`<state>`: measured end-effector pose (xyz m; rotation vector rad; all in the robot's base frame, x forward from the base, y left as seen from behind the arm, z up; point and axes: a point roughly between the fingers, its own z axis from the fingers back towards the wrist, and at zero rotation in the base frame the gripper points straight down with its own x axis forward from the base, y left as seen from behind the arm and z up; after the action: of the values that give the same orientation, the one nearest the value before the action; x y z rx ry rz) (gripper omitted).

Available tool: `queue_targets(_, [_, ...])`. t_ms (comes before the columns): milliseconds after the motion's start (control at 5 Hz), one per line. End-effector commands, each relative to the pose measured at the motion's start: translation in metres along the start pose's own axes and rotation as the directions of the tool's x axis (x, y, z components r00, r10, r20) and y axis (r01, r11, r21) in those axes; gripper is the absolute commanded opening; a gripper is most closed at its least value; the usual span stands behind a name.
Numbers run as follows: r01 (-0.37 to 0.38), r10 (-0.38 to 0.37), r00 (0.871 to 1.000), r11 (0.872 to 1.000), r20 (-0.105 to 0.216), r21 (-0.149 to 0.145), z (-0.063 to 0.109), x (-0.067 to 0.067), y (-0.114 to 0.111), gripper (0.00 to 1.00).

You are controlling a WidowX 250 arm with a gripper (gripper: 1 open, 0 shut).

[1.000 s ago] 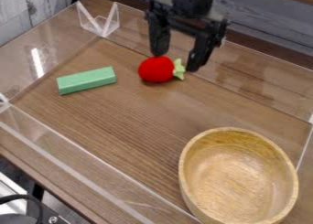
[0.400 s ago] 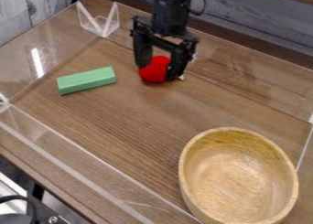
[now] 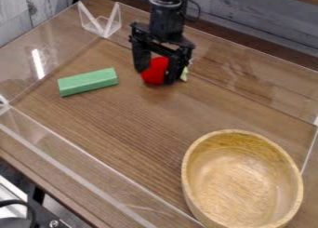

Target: Move the red object to the right side of the table

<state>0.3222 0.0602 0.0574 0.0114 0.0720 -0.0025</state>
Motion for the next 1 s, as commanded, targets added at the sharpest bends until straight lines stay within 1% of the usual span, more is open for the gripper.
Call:
queue_targets(0, [-0.016, 0.014, 0.998, 1.0, 0.06, 0.017, 0.012, 0.014, 0.01, 1.0])
queue_targets(800, [-0.047, 0.046, 0.997, 0.999, 0.06, 0.016, -0.004, 0.033, 0.017, 1.0])
